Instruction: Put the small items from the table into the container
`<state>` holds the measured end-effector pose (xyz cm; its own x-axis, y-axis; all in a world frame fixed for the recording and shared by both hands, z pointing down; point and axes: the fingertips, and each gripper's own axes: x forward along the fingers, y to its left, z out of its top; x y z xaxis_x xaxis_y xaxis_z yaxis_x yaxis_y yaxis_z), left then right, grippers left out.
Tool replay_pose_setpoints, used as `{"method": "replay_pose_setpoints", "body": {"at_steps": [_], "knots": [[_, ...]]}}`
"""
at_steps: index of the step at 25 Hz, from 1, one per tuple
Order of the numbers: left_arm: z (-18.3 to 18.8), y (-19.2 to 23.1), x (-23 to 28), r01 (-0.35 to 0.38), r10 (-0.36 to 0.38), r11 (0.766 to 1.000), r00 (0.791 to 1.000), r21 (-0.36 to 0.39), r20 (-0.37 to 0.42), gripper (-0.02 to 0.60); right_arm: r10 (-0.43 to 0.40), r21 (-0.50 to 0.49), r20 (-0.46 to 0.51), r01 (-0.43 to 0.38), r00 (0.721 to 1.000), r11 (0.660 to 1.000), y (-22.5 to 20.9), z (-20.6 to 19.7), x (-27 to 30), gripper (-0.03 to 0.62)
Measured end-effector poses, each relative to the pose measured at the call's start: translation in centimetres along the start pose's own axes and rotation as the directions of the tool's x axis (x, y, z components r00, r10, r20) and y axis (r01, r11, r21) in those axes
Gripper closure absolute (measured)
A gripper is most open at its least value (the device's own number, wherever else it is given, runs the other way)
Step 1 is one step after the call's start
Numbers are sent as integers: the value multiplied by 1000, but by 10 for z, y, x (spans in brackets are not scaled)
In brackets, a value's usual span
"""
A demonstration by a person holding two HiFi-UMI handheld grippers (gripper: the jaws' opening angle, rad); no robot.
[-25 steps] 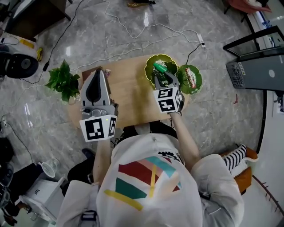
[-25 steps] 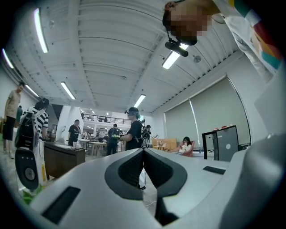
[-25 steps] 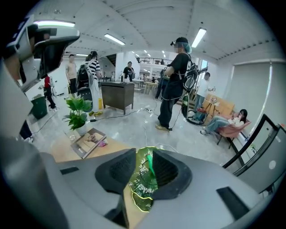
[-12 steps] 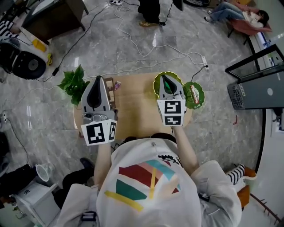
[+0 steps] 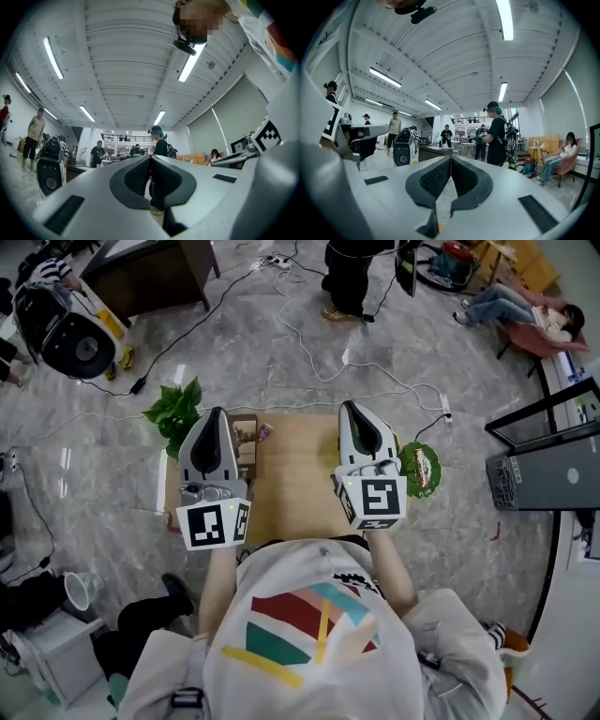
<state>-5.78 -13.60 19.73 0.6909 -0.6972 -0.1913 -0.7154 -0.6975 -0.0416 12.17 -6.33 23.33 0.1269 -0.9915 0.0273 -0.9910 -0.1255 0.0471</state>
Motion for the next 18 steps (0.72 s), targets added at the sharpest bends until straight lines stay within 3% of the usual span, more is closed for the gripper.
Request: {"method": "replay_pose_setpoints", "body": {"at_steps": [5, 18], "knots": [[-3, 13, -10, -47, 47, 999, 999, 22, -18, 574, 49, 13, 6, -49, 999, 999, 17, 2, 8, 580], [-16, 28, -22, -110, 109, 994, 993, -17, -42, 574, 172, 87, -6, -171, 985, 981, 47, -7, 25, 577]]}}
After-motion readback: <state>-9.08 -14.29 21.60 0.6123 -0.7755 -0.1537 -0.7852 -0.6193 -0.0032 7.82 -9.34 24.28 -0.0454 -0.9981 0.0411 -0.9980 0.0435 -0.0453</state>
